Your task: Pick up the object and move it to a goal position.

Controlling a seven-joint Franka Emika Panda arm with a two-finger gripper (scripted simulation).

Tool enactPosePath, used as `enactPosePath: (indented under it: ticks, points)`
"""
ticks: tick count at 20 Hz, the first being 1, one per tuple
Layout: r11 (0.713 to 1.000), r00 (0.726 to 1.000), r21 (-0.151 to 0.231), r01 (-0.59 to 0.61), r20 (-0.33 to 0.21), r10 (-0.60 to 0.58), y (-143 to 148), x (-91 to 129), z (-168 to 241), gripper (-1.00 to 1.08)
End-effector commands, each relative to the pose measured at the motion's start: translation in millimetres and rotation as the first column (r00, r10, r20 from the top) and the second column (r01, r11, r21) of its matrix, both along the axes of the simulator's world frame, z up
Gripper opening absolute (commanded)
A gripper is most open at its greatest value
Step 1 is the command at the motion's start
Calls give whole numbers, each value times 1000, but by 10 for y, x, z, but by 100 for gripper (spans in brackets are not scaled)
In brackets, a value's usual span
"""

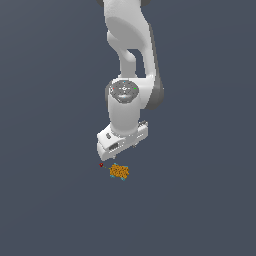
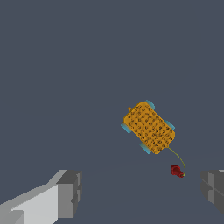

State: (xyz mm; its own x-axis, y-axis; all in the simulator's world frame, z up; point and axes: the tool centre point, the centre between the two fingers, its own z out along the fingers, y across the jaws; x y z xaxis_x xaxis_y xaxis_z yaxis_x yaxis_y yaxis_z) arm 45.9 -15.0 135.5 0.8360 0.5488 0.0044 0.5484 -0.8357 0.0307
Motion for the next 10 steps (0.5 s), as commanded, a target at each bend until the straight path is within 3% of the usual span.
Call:
enactPosePath:
  ticks: [1, 10]
  points:
    - [998, 998, -1, -65, -4, 65, -40, 36, -56, 100]
    - [958, 958, 2, -287, -16, 287, -187, 155, -259, 100]
